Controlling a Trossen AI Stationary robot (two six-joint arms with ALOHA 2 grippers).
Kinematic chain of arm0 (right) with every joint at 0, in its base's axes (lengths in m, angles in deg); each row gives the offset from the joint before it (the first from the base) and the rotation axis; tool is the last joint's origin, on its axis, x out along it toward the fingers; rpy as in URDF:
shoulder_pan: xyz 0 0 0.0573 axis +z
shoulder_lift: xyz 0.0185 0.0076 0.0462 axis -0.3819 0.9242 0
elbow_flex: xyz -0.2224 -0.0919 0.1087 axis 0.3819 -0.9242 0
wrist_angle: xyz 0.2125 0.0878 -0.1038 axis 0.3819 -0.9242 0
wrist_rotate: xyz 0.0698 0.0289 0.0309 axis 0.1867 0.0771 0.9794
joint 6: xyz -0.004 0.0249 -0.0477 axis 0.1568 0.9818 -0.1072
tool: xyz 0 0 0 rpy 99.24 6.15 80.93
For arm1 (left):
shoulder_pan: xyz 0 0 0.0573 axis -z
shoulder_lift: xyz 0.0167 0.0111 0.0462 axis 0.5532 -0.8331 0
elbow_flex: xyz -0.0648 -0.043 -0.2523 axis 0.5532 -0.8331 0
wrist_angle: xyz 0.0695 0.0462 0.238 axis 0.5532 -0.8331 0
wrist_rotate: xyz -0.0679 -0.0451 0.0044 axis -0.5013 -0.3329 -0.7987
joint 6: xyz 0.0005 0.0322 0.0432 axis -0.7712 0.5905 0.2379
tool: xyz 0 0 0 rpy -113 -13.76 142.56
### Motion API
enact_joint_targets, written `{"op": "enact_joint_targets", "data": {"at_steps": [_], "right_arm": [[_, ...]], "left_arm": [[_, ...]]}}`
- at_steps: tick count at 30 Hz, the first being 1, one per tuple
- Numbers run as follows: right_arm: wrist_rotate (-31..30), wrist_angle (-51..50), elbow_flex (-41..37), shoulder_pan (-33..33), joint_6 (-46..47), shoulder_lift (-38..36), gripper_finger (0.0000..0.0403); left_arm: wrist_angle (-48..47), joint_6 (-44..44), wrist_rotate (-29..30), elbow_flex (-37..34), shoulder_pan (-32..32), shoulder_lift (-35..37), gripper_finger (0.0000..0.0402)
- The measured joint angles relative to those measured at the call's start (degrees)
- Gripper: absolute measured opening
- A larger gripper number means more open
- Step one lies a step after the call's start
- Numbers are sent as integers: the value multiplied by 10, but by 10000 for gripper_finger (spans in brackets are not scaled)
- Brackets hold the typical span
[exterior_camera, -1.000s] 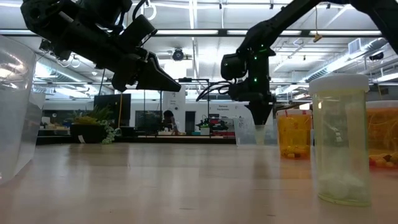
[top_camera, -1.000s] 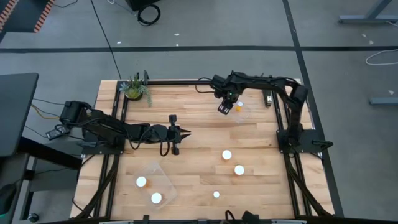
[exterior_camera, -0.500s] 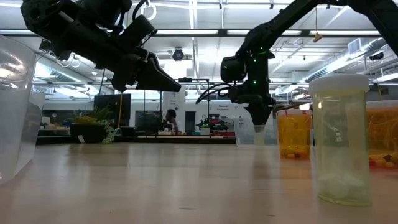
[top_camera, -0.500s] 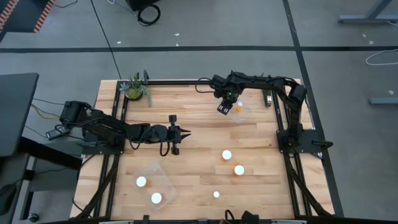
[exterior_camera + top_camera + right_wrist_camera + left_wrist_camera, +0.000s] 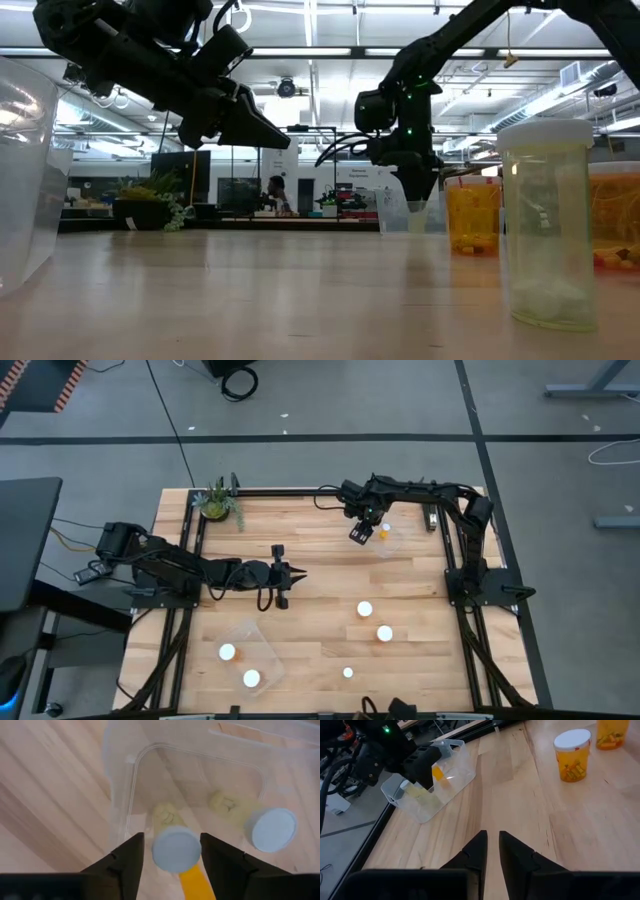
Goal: Pick and place medicine bottles into bin by pill shape (circle, oval)
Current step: Put the small yellow pill bottle into the top transparent bin
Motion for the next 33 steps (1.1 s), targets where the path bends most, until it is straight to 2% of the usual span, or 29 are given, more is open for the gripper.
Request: {"op": "enact_joint_targets", "data": {"at_steps": [11, 16, 23, 33], "right_arm": [[-24, -6, 62, 4, -8, 0, 212], [-11, -20, 89, 33, -9, 0, 212], [-8, -70, 111, 120, -2, -1, 212], [26, -70, 111, 315, 73, -1, 211]], "left_arm": [[0, 0, 0, 0, 0, 0, 52], [-7, 0, 0, 0, 0, 0, 59], [-16, 0, 0, 0, 0, 0, 52], [-46, -1, 0, 0, 0, 0, 59]]}}
